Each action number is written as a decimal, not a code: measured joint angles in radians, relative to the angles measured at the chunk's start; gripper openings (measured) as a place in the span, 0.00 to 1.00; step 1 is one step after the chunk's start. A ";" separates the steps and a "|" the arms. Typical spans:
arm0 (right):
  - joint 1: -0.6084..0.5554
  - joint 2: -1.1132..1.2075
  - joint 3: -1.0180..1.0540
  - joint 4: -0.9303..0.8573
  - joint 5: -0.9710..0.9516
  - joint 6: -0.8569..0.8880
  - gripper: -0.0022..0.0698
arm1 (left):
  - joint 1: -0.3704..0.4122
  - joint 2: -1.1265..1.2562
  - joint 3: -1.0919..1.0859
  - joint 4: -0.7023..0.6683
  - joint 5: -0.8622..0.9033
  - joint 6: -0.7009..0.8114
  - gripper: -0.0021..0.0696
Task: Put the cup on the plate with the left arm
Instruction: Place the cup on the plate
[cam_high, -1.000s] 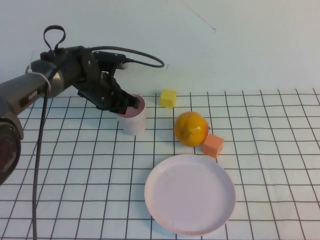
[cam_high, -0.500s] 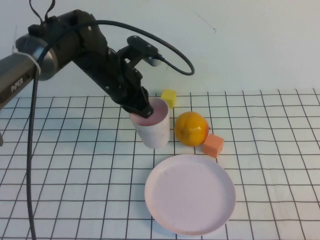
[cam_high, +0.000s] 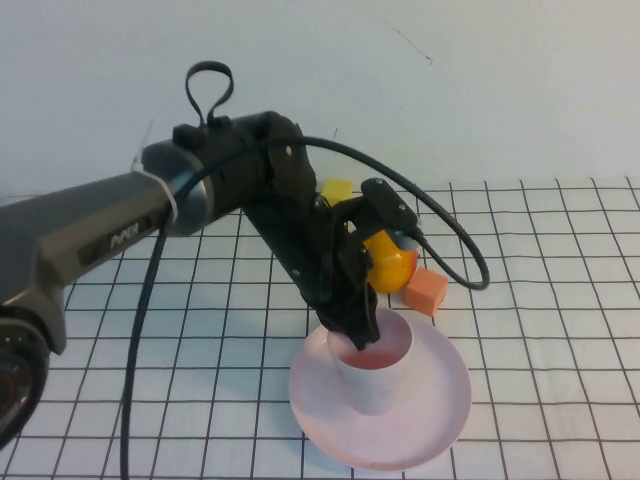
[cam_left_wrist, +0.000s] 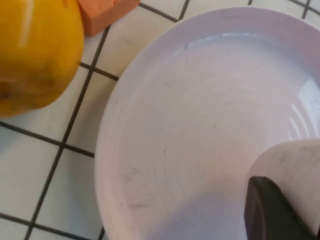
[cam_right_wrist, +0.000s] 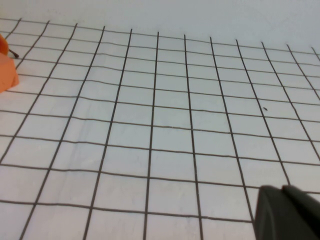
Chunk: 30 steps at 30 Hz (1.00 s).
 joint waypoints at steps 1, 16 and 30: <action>0.000 0.000 0.000 0.000 0.000 0.000 0.03 | -0.011 0.000 0.015 0.013 -0.027 0.000 0.07; 0.000 0.000 0.000 0.000 0.000 0.000 0.03 | -0.080 0.000 0.046 0.054 -0.194 0.007 0.08; 0.000 0.000 0.000 0.000 0.000 0.000 0.03 | -0.080 0.000 -0.004 0.080 -0.147 0.000 0.51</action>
